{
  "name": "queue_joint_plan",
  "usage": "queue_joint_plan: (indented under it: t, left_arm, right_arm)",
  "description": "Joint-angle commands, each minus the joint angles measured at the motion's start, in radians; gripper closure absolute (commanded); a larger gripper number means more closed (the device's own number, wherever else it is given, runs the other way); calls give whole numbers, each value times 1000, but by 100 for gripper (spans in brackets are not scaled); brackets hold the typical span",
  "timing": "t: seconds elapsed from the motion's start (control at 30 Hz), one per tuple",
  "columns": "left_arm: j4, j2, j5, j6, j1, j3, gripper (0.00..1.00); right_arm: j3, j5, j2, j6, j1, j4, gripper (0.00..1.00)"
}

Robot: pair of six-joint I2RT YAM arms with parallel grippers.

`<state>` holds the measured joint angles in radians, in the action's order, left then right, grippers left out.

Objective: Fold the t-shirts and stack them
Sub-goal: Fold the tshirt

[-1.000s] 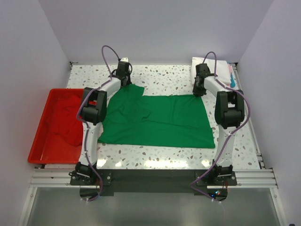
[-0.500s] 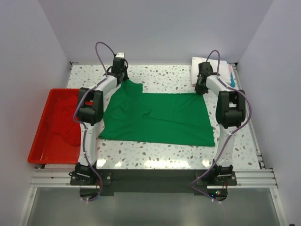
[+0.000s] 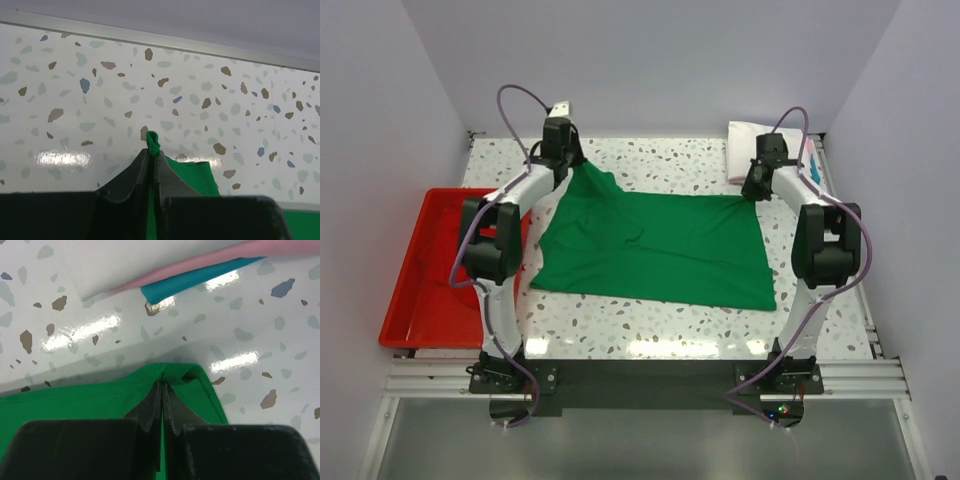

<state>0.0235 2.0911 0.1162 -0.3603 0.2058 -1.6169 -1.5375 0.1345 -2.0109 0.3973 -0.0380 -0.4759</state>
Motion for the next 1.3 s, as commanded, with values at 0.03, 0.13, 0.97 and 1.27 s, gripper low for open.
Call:
queue_joint_plan:
  t: [0.03,0.13,0.97,1.27]
  left_arm:
    - [-109,-165,-10,-60,-16,127,100]
    - [-131,-248,-16,-98,-16,238,100]
    - [-112,-815,20,-342,-14,916,100]
    - [-39,-937,51,-365,-14,969,100]
  right_arm:
    - [72,-1,109,43,3,40,100]
    - [129,4,158,57,4,37,100]
    - [646,4,581,133,4,80,100]
    - [703,17,702,133,4,28,100]
